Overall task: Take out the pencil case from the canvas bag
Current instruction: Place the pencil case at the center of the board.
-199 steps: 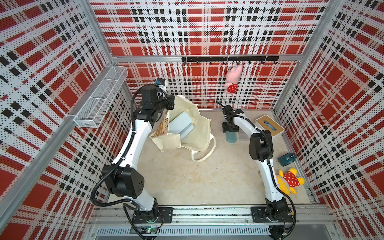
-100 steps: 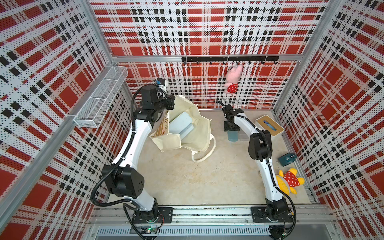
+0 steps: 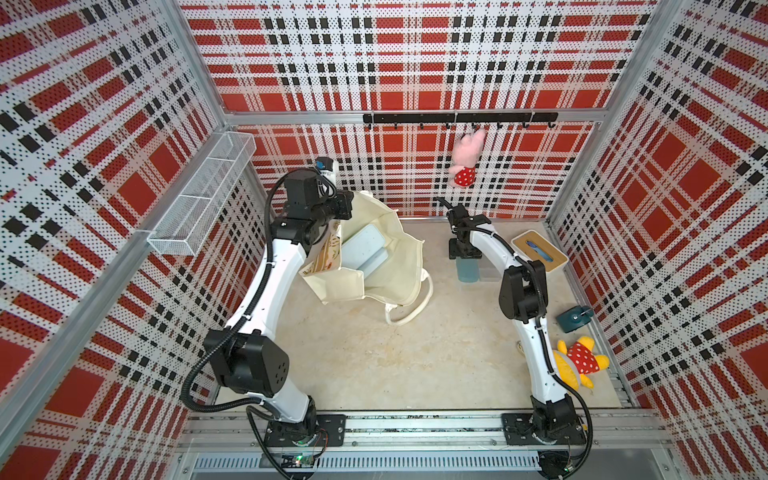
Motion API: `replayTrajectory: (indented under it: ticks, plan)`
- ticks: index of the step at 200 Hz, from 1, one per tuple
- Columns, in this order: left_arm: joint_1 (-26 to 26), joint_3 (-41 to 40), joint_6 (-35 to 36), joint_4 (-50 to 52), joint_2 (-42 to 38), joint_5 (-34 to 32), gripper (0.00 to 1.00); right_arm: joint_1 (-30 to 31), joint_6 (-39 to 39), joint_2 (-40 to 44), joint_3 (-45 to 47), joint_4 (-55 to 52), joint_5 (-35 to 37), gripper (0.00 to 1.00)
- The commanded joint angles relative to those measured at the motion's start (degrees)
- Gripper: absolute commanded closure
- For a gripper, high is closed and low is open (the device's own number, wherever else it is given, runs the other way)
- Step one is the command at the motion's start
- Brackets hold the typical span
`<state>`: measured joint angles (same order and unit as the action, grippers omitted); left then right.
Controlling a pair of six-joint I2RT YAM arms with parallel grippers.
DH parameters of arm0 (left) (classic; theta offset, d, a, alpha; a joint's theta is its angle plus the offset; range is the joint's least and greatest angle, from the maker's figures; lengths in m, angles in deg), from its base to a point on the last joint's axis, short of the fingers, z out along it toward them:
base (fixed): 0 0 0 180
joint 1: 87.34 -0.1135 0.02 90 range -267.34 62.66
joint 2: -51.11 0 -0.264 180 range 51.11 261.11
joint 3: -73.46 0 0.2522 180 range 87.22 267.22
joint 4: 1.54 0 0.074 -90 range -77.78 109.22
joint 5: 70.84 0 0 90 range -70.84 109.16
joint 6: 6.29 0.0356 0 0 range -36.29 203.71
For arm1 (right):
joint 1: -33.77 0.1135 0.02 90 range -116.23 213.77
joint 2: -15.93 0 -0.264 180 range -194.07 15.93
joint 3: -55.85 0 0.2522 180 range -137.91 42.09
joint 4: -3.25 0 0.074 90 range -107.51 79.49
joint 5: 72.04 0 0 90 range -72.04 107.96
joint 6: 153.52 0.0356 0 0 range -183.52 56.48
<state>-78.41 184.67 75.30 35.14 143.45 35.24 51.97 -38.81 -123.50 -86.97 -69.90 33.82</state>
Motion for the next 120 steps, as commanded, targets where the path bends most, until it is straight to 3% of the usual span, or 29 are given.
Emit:
replayTrajectory:
  ticks: [1,59,120]
  plan:
    - [2.7,4.3,0.4,-5.5,-0.7,-1.8,1.0,0.1,0.6,12.7,6.0,7.7,-0.6,0.33]
    - [4.8,6.1,0.2,-5.3,0.6,-5.0,1.0,4.5,2.2,34.7,31.5,28.8,-5.8,0.35]
    - [7.5,7.7,0.1,-4.9,1.7,-8.7,1.0,14.4,3.4,51.1,47.1,45.5,-9.6,0.36]
